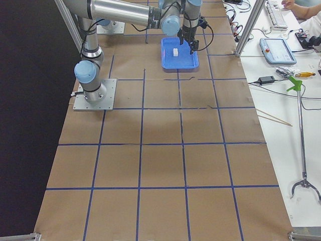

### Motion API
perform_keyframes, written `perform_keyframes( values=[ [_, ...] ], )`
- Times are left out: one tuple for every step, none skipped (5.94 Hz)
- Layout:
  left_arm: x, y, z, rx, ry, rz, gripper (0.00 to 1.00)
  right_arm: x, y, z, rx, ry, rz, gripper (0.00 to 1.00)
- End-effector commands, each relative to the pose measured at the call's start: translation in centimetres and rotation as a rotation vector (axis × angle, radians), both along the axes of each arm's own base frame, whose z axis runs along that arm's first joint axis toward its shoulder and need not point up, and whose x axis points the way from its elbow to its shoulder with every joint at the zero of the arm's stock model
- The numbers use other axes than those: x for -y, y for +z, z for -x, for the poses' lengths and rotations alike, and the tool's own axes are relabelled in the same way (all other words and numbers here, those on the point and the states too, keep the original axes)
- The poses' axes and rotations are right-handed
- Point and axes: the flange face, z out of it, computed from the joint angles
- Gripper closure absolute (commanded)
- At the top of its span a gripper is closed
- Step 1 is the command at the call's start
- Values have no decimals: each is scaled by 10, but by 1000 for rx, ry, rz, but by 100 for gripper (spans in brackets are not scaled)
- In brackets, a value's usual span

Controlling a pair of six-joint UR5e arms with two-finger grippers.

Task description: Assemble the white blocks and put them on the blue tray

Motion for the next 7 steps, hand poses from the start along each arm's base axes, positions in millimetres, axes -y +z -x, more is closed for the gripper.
perform_keyframes(
  values=[
    [0,0,0,0,0,0,1,-34,51,11,-170,-445,-85,0],
    [0,0,0,0,0,0,1,-44,72,1,-139,-537,-90,0],
    [0,0,0,0,0,0,1,-46,68,-6,-122,-601,-104,0],
    [0,0,0,0,0,0,1,-45,68,-7,-119,-591,-105,0],
    [0,0,0,0,0,0,1,-43,64,-7,-118,-580,-110,0],
    [0,0,0,0,0,0,1,-41,61,-7,-114,-526,-112,0],
    [0,0,0,0,0,0,1,-41,61,-10,-90,-523,-118,0]
  ],
)
